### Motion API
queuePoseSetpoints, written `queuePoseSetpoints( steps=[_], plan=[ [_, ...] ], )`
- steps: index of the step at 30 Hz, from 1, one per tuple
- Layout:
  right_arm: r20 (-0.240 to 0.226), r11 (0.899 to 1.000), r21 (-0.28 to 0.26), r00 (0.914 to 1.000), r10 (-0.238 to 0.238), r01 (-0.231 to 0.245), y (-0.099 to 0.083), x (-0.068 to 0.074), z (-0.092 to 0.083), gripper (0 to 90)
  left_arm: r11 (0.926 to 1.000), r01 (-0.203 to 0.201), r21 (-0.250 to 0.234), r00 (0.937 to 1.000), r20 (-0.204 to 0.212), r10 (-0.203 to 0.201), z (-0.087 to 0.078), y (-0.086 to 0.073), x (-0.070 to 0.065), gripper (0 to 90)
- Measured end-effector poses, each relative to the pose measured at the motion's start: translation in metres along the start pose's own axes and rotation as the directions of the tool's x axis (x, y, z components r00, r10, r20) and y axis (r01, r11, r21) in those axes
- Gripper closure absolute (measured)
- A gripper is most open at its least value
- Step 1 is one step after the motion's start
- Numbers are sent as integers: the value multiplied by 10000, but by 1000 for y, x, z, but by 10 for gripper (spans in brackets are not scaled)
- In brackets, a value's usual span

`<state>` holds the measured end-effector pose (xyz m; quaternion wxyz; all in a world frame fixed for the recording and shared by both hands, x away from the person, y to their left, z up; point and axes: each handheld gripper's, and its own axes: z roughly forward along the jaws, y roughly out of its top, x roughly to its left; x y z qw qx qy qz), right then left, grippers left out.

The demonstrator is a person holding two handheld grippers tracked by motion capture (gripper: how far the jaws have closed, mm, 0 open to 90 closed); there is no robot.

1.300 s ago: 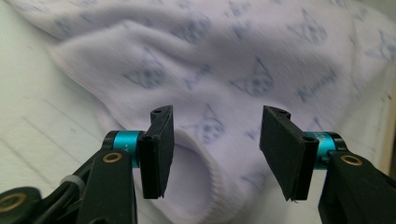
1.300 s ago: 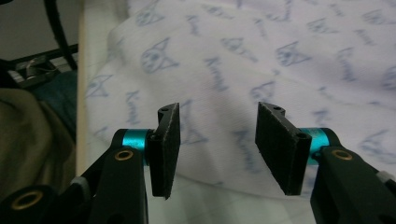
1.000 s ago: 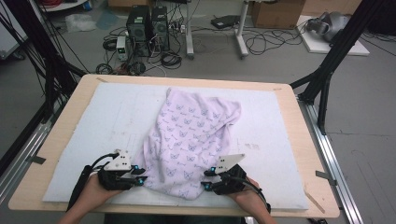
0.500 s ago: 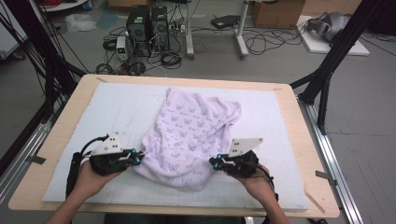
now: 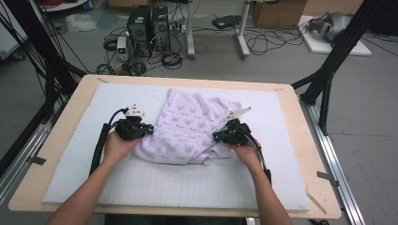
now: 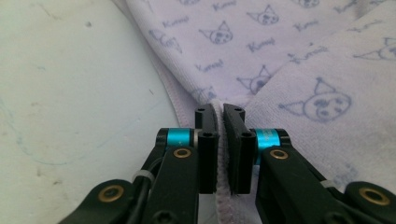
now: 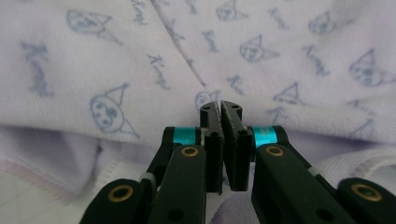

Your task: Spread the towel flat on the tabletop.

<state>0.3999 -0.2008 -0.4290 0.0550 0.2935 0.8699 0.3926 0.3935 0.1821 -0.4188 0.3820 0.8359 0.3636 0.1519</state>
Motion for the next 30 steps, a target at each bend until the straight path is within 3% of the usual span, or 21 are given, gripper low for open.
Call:
queuePoseSetpoints(
  steps=[3,6,8,11,13,15,18,22,27,28,30],
  plan=[
    [91,9994,-263,9997,-224,226,0,5,-4,809,9996,49,-287,10000,85,-47,-12,1,2,710],
    [227,9948,-879,9985,-496,514,3,15,-24,750,9967,69,-815,9999,144,-57,-31,2,0,629],
    [308,9878,-1301,9961,-822,855,2,26,-37,725,9946,-76,-1032,9998,181,96,-43,1,-3,600],
    [126,9834,-1316,9921,-1245,1250,0,42,-51,689,9911,-377,-1276,9985,348,425,-62,-7,-11,551],
    [182,9705,-1564,9829,-1830,1836,-4,57,-57,671,9898,-635,-1273,9959,553,710,-68,-18,-20,538],
    [-110,9618,-1721,9759,-2179,2128,-9,69,-59,644,9888,-812,-1256,9926,802,917,-71,-31,-29,534],
    [-595,9553,-1830,9674,-2463,2320,-16,83,-54,617,9875,-1062,-1163,9859,1168,1198,-71,-46,-41,531],
    [-1178,9594,-1513,9593,-2567,2382,-23,95,-39,570,9830,-1741,-578,9740,1369,1806,-60,-55,-53,507],
    [-1090,9621,-1038,9586,-2629,2521,-24,101,-20,593,9744,-2236,212,9667,1328,2189,-35,-59,-59,513],
    [-802,9603,-880,9591,-2716,2645,-24,101,-16,621,9746,-2234,169,9669,1306,2193,-31,-59,-59,531],
    [-713,9612,-697,9598,-2717,2669,-24,101,-8,735,9777,-2098,29,9712,1158,2080,-30,-58,-59,613]
  ],
)
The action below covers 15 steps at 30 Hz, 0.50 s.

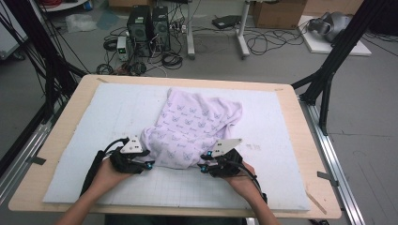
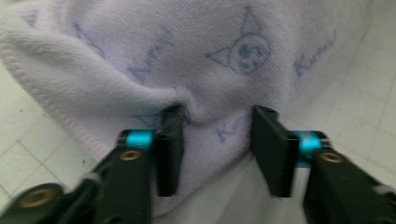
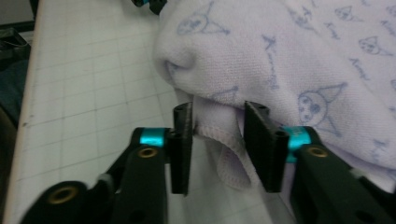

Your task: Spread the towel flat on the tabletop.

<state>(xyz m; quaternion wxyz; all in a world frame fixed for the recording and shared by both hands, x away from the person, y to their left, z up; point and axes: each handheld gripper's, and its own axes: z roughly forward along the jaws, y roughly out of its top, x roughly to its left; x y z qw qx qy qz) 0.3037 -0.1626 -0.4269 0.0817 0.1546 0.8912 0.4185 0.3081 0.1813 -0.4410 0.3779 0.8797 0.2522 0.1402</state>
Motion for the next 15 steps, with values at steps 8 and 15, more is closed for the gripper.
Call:
queuePoseSetpoints(
  steps=[8,15],
  plan=[
    [10,9988,-417,9997,-239,239,3,0,-19,851,9991,10,-422,10000,32,-9,-21,6,-3,847],
    [234,9946,-965,9991,-363,384,13,3,-56,851,9867,186,-1616,9997,-137,-210,-77,24,-2,850]
  ],
)
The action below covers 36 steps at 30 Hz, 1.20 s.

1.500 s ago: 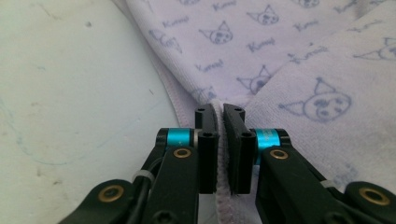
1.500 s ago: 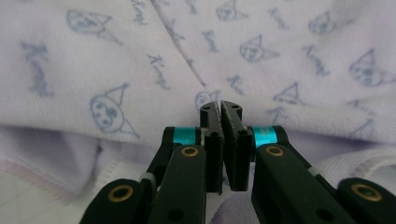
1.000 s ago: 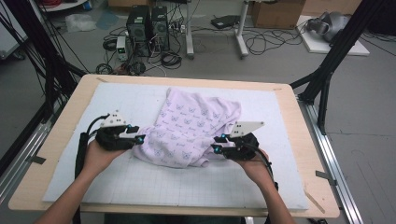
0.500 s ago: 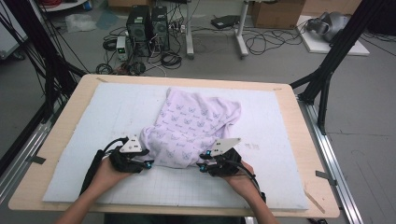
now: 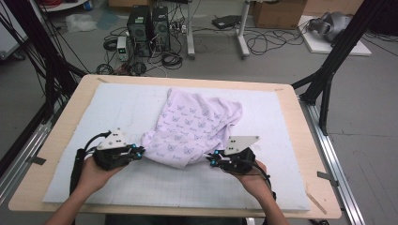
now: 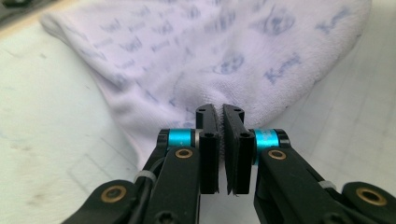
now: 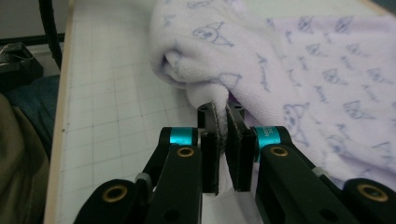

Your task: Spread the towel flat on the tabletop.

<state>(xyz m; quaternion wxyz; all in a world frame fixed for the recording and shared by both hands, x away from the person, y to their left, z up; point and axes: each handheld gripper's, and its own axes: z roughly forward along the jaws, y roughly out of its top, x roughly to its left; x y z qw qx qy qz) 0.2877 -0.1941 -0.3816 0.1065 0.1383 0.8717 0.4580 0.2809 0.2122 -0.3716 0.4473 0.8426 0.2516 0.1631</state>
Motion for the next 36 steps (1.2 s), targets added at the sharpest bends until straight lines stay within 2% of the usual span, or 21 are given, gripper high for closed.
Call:
queuePoseSetpoints(
  steps=[3,7,10,12,16,19,21,23,26,28,30,33,36],
  plan=[
    [0,9997,-227,10000,-6,6,5,2,-18,852,9997,-18,-248,9999,-103,16,-18,8,-1,851],
    [3,9992,-382,10000,-80,80,8,7,-39,851,9995,-61,-297,10000,-55,60,-33,12,-5,851],
    [10,9995,-309,10000,-57,58,3,10,-54,851,9999,-27,-112,9999,-109,26,-31,7,-5,850],
    [-77,9999,-128,9999,112,-113,-4,9,-55,852,9998,217,7,9996,-170,-217,-22,1,-2,848],
    [-741,9976,412,9955,588,-558,-27,14,-41,851,9979,574,302,9980,-288,-566,6,-5,8,847],
    [-1463,9926,818,9841,1010,-897,-42,20,-24,841,9952,756,627,9968,-289,-739,29,-7,15,846],
    [-1701,9919,974,9806,978,-820,-45,23,-15,772,9915,858,979,9962,-222,-841,46,-10,19,843],
    [-1879,9946,739,9785,851,-723,-41,24,-12,715,9890,854,1210,9963,-164,-840,55,-12,20,833],
    [-1762,9981,170,9824,617,-596,-28,18,-17,681,9891,810,1228,9967,-120,-801,53,-13,21,747],
    [-1556,9982,-87,9861,579,-600,-21,12,-20,680,9909,841,1047,9964,-206,-824,45,-13,21,665],
    [-1191,9986,-124,9917,489,-507,-16,3,-18,686,9937,782,800,9969,-182,-770,34,-12,20,605],
    [-905,9984,240,9945,535,-516,-17,-4,-4,692,9960,684,581,9976,-175,-675,17,-15,16,550],
    [-982,9959,818,9941,457,-377,-21,-4,17,664,9967,531,610,9986,12,-533,9,-24,11,518]
  ],
)
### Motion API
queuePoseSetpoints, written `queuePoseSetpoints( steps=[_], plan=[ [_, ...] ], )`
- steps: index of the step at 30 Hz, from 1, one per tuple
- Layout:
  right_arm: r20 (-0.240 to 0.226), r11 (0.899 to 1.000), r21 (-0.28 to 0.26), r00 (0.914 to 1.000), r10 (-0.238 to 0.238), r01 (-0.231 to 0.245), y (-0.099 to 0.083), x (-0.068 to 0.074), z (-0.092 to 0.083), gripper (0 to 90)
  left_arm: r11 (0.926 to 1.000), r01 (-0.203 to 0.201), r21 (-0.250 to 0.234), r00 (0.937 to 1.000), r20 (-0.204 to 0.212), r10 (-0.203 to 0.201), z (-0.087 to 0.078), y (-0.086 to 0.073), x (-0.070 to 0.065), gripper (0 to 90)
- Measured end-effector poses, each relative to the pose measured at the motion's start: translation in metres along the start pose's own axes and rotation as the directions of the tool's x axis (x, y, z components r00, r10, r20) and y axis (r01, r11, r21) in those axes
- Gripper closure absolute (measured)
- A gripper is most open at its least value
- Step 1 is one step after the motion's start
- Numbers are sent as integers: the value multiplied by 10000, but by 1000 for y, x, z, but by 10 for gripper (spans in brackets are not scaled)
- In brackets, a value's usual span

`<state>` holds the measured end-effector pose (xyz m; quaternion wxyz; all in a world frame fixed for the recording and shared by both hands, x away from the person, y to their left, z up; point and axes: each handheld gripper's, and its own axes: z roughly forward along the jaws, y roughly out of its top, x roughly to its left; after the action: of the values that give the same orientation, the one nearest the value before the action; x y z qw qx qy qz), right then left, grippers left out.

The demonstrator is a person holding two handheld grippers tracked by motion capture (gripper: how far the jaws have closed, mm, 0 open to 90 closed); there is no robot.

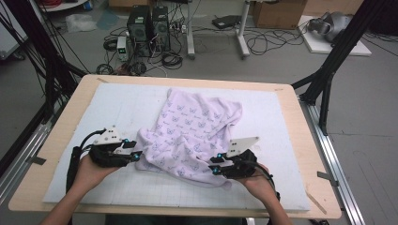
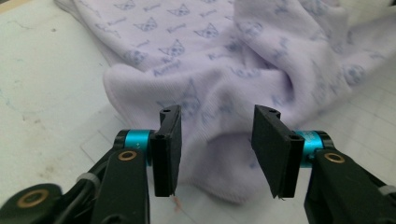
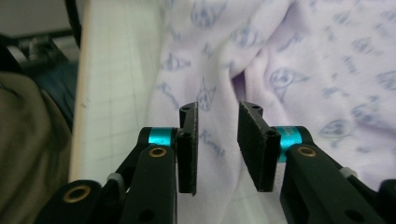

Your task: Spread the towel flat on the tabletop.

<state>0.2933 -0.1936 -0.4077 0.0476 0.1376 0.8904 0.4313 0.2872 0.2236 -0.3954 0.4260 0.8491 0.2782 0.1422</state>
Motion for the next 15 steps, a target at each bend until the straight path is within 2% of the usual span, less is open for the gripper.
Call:
queuePoseSetpoints(
  steps=[2,4,7,9,11,12,14,15],
  plan=[
    [-242,9998,164,9997,-76,80,-1,1,12,636,9999,-97,66,9998,162,96,0,-7,-3,510],
    [-284,9993,337,9995,-156,166,-2,1,22,609,9995,-158,271,9989,447,146,4,-16,-6,511],
    [-245,9985,541,9996,-115,128,-4,-1,32,612,9955,-644,690,9922,1114,565,17,-21,-14,564],
    [-353,9981,615,9994,14,7,-7,-2,38,625,9924,-831,903,9873,1431,696,29,-22,-19,581],
    [-425,9976,679,9990,147,-117,-11,-2,42,646,9875,-1071,1158,9854,1448,899,41,-22,-22,581],
    [-503,9980,590,9984,262,-233,-12,-2,43,669,9893,-1058,1009,9860,1399,912,45,-21,-22,582],
    [-501,9983,521,9983,290,-264,-13,0,42,700,9911,-867,1011,9885,1325,730,49,-18,-20,642],
    [-483,9985,479,9984,291,-268,-14,0,42,704,9899,-930,1066,9894,1214,799,51,-16,-20,693]
  ],
)
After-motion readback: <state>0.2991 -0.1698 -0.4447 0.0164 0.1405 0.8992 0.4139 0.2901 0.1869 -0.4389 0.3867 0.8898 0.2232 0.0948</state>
